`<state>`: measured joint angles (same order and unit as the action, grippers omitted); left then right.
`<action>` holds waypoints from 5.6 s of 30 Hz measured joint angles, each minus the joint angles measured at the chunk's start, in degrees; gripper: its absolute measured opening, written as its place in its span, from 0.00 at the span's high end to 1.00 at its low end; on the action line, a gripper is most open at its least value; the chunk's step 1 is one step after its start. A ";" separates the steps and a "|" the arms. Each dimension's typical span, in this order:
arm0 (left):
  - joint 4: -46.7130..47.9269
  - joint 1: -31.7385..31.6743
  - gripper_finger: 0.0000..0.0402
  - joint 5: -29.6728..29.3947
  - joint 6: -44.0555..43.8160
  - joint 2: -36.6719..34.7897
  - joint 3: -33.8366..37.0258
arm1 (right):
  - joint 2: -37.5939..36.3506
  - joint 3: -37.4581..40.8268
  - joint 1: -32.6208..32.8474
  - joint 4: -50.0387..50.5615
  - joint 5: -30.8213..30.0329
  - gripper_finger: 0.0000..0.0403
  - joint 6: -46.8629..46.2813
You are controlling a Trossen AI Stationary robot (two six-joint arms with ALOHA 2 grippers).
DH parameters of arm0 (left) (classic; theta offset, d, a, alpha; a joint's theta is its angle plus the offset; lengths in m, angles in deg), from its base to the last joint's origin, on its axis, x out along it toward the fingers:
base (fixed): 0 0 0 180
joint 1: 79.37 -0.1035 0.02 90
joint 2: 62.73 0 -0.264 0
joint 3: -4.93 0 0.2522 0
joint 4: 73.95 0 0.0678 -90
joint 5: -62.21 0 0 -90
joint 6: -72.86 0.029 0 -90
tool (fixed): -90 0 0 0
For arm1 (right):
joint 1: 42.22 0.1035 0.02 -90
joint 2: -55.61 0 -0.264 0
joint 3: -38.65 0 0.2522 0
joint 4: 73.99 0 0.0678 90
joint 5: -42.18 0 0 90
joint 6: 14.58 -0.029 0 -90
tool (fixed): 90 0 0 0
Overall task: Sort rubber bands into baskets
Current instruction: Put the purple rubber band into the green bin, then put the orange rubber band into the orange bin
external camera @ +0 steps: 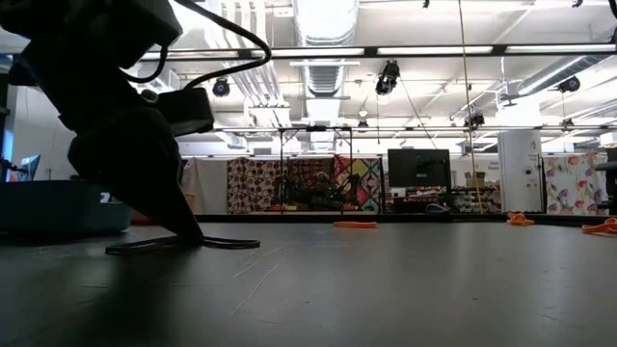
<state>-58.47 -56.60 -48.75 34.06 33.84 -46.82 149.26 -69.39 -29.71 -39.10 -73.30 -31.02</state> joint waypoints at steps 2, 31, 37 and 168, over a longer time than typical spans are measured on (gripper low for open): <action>1.87 -0.03 0.91 -0.19 -0.73 0.11 -0.23 | -0.53 0.00 0.00 1.79 0.03 0.72 -0.01; 60.53 5.94 1.00 9.25 -1.84 -10.80 -32.57 | -12.04 3.17 -0.15 22.34 -6.07 0.80 1.92; 66.00 12.42 1.00 26.96 -9.35 -11.37 -34.96 | -12.04 6.76 -0.15 21.97 -6.06 0.79 4.96; 36.98 -43.27 0.71 25.08 43.85 -43.94 -4.69 | 25.78 11.22 -27.87 -11.82 25.77 0.73 8.51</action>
<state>-21.49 -99.87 -23.68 77.92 -10.10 -51.51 175.04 -58.17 -57.58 -50.92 -47.53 -22.52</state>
